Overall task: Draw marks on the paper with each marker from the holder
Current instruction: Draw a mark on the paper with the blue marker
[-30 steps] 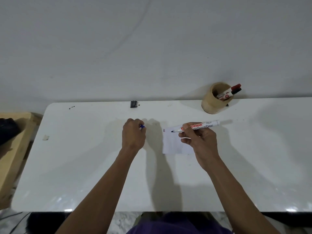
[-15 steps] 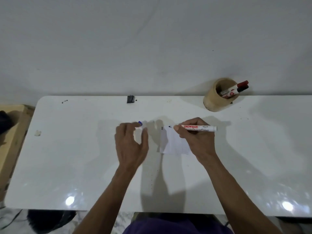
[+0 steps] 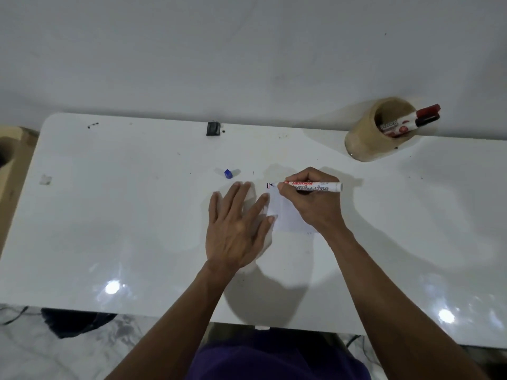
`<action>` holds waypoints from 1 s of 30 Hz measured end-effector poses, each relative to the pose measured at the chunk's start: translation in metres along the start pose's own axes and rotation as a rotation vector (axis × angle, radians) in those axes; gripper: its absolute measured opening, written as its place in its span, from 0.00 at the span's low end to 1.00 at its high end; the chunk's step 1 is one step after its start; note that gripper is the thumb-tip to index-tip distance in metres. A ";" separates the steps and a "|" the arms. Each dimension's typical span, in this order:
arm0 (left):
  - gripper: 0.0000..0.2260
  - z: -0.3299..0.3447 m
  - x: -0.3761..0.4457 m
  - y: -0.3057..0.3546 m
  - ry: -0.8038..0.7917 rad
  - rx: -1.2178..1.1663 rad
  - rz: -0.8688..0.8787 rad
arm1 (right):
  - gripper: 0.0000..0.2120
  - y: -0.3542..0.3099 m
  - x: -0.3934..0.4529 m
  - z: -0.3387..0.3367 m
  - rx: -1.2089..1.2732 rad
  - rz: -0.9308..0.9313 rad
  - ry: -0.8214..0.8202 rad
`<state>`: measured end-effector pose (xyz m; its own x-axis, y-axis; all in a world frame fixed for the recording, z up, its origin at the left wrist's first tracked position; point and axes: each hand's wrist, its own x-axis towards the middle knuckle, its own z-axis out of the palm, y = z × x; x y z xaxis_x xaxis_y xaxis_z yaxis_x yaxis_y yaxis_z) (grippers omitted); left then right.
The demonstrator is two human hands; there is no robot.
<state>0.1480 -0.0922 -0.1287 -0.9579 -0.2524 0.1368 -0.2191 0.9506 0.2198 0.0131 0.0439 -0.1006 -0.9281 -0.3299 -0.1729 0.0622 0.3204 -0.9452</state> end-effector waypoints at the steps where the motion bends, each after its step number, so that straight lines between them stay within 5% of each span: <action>1: 0.19 0.001 0.000 -0.001 0.017 -0.003 -0.001 | 0.05 0.002 0.001 0.000 -0.003 0.000 0.006; 30: 0.20 0.010 -0.001 -0.002 0.102 -0.027 -0.009 | 0.07 0.007 0.004 0.002 -0.111 -0.012 -0.022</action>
<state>0.1475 -0.0919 -0.1385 -0.9320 -0.2788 0.2316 -0.2209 0.9435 0.2469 0.0107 0.0432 -0.1089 -0.9201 -0.3537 -0.1686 0.0087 0.4117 -0.9113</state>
